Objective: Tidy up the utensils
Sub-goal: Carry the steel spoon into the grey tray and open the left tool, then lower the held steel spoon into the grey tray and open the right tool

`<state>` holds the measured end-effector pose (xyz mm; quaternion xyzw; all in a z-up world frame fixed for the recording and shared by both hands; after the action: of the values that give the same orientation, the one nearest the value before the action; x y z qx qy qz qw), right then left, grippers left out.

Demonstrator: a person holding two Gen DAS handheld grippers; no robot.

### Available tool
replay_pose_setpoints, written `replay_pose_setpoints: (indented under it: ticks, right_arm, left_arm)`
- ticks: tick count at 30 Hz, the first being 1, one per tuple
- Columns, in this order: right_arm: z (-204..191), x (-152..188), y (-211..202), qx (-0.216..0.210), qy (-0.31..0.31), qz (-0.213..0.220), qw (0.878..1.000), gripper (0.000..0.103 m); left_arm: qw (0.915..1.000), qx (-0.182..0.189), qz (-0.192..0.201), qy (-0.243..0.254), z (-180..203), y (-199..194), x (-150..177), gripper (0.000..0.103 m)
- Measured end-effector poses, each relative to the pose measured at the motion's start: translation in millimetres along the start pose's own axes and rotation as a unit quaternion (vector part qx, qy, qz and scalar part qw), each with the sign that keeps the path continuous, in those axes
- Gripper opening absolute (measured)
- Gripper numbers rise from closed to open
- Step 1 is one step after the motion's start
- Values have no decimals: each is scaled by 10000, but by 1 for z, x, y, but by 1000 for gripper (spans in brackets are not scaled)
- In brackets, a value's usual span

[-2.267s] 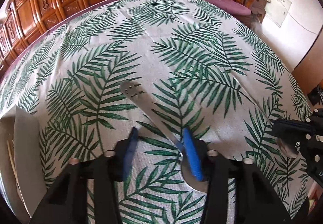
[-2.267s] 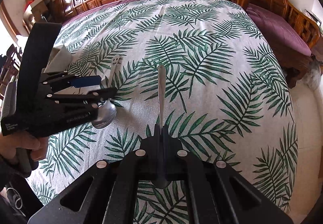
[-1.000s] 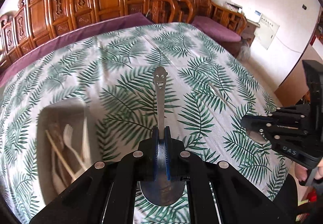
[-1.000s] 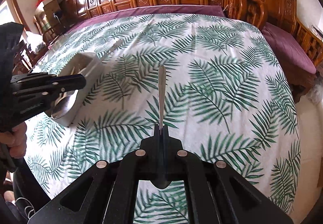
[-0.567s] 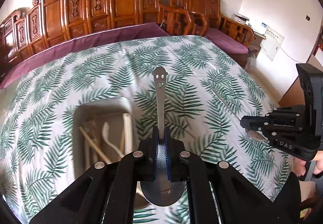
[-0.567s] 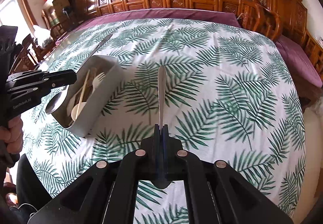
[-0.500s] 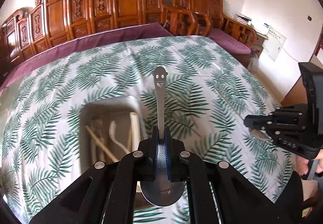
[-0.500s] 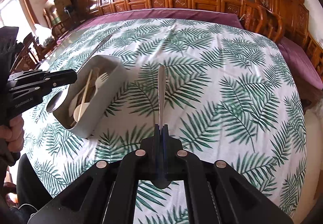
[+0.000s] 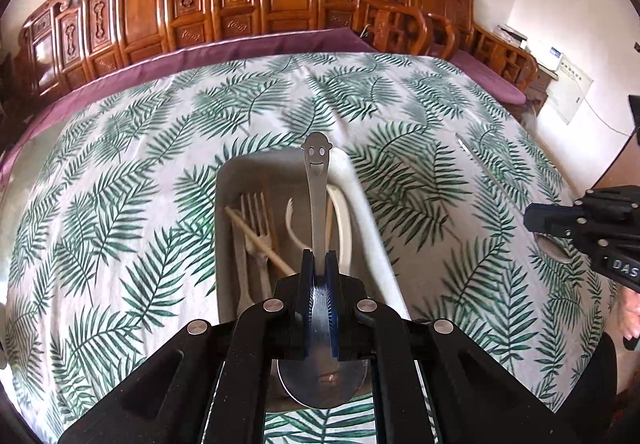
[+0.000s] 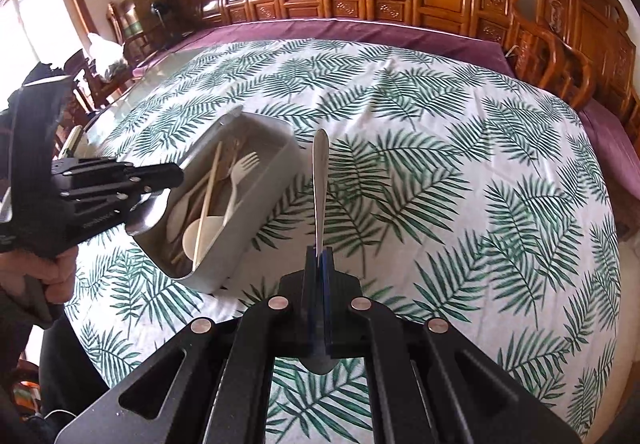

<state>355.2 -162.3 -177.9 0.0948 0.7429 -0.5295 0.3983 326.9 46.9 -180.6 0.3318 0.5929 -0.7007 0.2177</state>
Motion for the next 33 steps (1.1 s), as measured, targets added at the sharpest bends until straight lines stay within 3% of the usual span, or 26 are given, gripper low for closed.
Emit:
replay_pose_setpoints:
  ticks: [13,28,33]
  right_arm:
    - [-22,-10,12,-81,-131,-62,9999,3]
    - [-59,-32,36,-370,-237,-47,9990,3]
    - [-77,-40,54,-487,-211,-105,9985,3]
  left_arm:
    - [9998,-42,-176,-7,-11,31,4,5]
    - [9993,-213,220,-232,-39,-14,0,6]
    - [9980,-360,421,-290,-53,-36,0,22]
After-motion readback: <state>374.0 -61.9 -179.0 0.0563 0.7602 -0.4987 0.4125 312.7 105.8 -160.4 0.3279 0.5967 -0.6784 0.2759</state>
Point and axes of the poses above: each gripper's, at about its wrist camera, not at the fingertips, and y roughly the way its jaws point, z to its right, x to its underside, the point moved 3 cm from there along y, roughly the way its jaws point, and after that the axes turned 10 degrees about z, right-handed, at the moved point
